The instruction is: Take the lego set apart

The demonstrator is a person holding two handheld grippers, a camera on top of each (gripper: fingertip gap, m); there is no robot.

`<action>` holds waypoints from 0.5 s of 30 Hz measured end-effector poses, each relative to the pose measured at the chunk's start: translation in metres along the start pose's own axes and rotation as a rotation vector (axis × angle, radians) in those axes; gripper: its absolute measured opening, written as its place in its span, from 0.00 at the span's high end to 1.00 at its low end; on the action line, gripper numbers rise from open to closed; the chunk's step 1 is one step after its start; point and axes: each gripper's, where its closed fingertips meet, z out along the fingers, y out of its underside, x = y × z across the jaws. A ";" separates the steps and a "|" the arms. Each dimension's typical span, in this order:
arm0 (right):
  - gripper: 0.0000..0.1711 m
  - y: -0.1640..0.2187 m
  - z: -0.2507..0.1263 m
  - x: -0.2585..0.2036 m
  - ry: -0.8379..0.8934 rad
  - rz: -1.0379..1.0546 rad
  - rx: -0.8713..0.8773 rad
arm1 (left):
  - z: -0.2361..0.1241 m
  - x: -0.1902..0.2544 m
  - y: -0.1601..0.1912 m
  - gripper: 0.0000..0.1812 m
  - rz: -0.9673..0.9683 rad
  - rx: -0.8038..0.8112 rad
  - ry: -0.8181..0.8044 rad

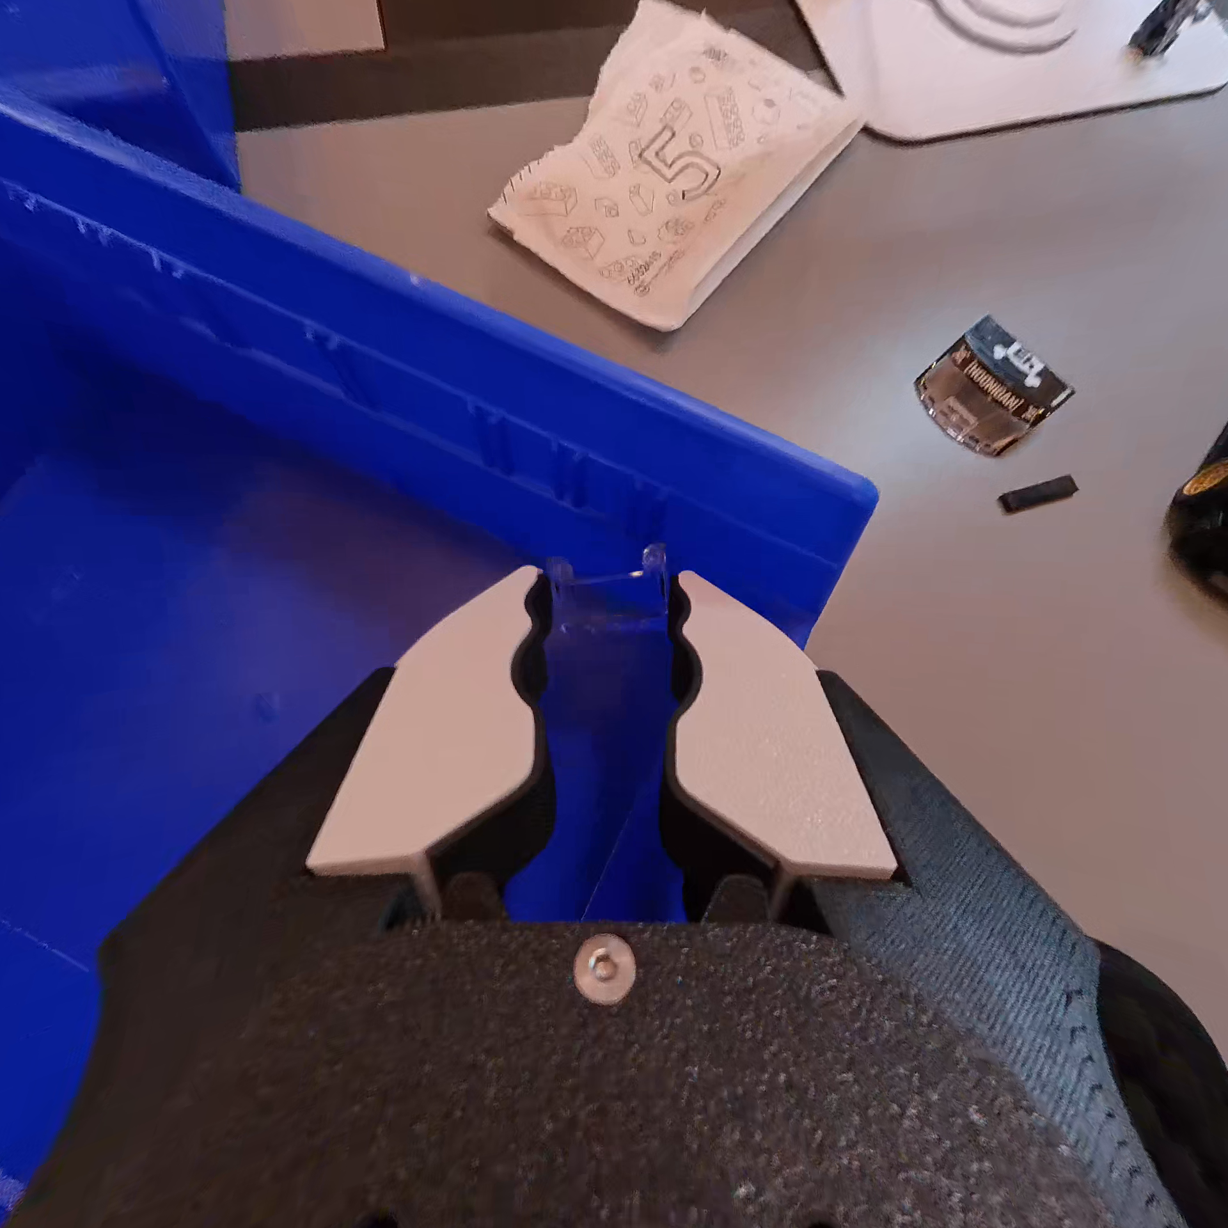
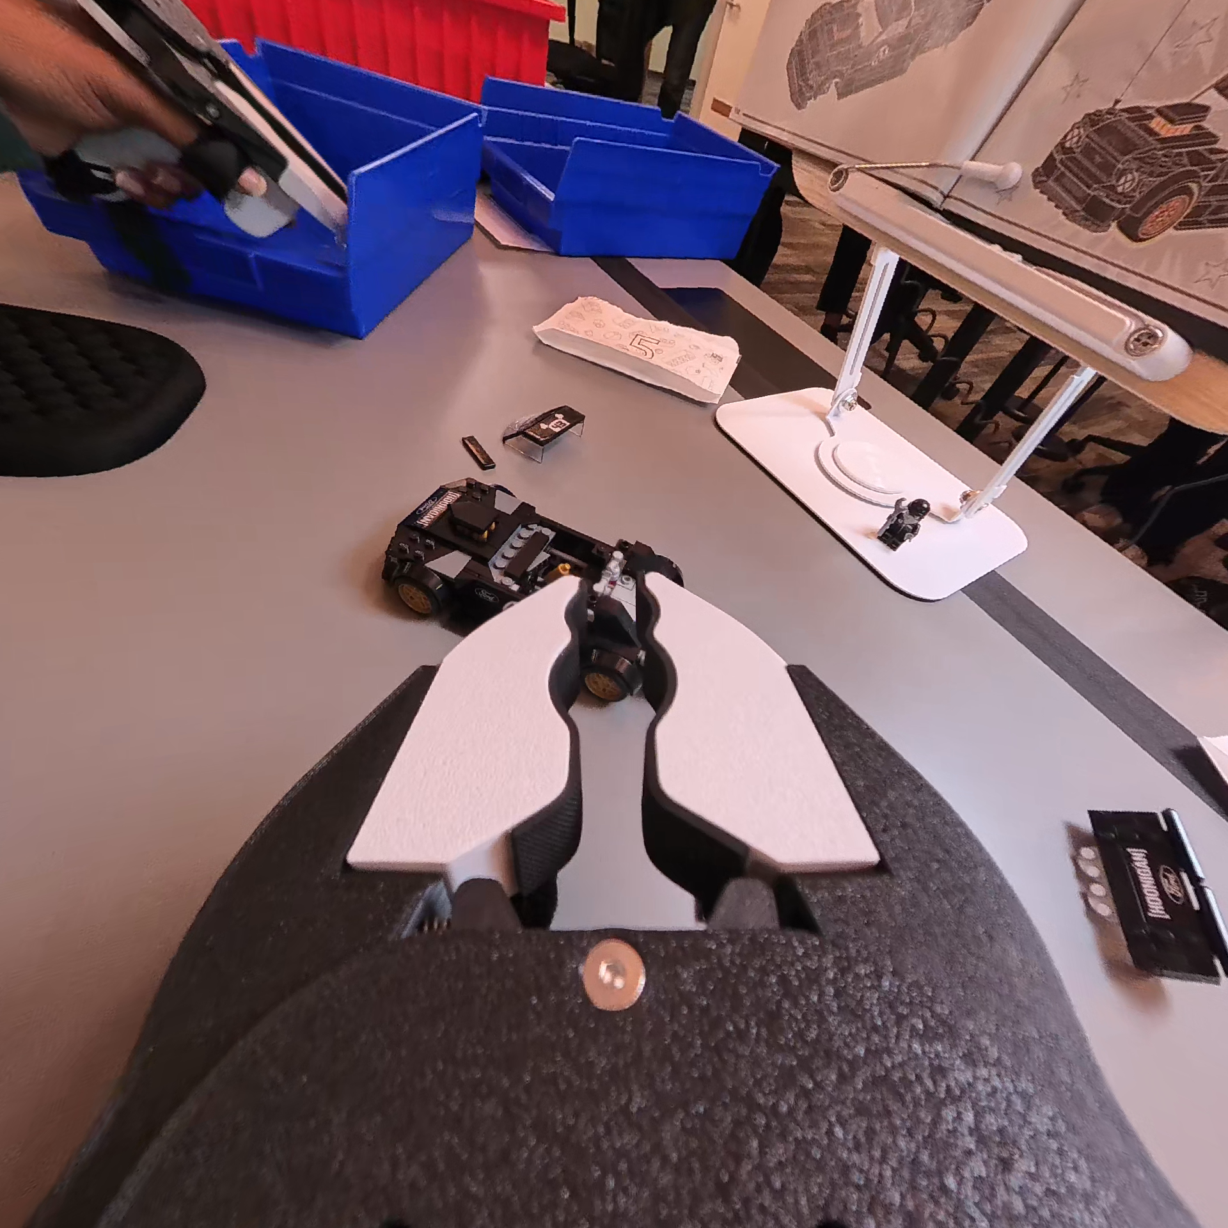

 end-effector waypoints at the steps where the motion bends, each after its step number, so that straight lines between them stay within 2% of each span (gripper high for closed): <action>1: 0.92 0.000 0.000 0.000 0.000 0.001 0.000 | 0.001 0.000 0.003 0.81 -0.005 -0.015 0.000; 4: 0.92 0.001 0.000 -0.001 -0.007 0.006 -0.001 | 0.001 0.000 0.005 0.79 -0.039 -0.019 0.014; 6: 0.92 0.000 0.000 -0.002 -0.007 -0.001 -0.003 | 0.000 -0.003 0.008 0.74 -0.041 -0.041 -0.009; 8: 0.92 -0.001 -0.001 -0.002 -0.002 -0.008 -0.003 | -0.013 -0.009 -0.005 0.74 0.003 0.031 -0.116; 10: 0.92 -0.001 -0.001 -0.002 0.002 -0.006 0.003 | -0.032 0.008 -0.029 0.77 0.131 0.141 -0.185; 12: 0.92 -0.001 0.000 -0.001 -0.001 0.003 0.005 | -0.035 0.059 -0.046 0.80 0.225 0.218 -0.066; 15: 0.92 0.004 0.001 -0.001 -0.007 0.011 -0.005 | -0.004 0.131 -0.026 0.75 0.353 0.107 0.181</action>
